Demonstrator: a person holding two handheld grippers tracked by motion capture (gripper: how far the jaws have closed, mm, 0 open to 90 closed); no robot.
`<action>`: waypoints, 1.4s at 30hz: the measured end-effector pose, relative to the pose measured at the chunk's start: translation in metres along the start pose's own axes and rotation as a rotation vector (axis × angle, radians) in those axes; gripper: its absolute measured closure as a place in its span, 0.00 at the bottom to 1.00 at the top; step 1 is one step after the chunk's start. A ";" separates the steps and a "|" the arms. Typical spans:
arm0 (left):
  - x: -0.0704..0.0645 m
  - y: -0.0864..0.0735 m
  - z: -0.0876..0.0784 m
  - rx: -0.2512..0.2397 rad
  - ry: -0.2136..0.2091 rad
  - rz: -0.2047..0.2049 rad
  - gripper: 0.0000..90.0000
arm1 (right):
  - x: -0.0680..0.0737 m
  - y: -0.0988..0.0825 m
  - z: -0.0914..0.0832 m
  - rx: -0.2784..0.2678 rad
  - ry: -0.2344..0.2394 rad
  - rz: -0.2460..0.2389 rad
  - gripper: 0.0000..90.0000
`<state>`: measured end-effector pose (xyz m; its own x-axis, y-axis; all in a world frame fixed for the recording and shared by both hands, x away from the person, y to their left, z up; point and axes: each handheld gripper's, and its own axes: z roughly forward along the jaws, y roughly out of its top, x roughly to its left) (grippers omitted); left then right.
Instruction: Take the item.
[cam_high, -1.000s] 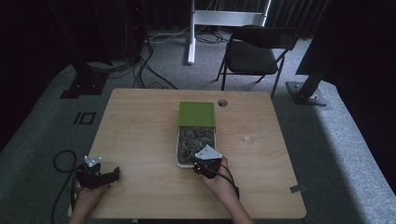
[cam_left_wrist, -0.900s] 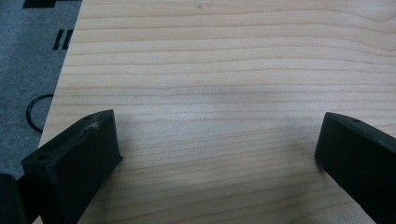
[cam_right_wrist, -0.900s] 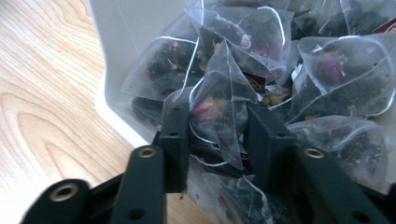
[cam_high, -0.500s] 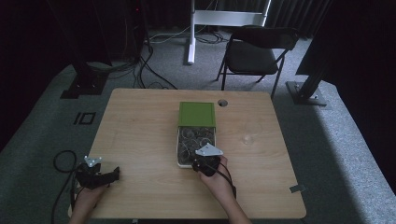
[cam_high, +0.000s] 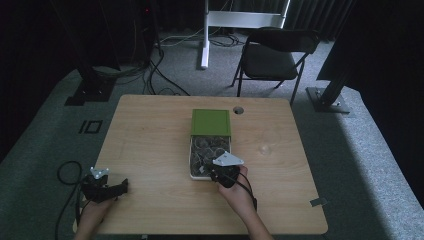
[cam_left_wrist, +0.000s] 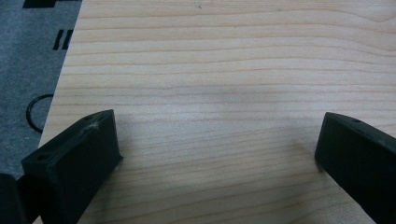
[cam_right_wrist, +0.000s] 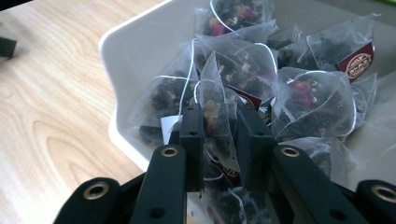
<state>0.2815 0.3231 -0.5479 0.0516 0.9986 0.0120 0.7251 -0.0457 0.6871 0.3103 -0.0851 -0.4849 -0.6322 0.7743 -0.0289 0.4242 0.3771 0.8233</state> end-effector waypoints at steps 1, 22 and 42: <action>0.000 0.000 0.000 0.000 0.000 0.000 0.00 | -0.001 0.001 -0.002 -0.006 0.008 0.005 0.84; 0.000 0.000 0.000 -0.001 0.000 -0.002 0.00 | -0.014 0.031 -0.031 -0.113 0.044 0.038 0.84; 0.000 0.000 0.000 -0.002 0.000 -0.004 0.00 | -0.041 0.045 -0.052 -0.167 0.005 0.073 0.84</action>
<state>0.2816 0.3228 -0.5480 0.0488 0.9988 0.0095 0.7239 -0.0419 0.6887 0.3209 -0.1263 -0.4173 -0.6073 0.7936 0.0370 0.3559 0.2301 0.9057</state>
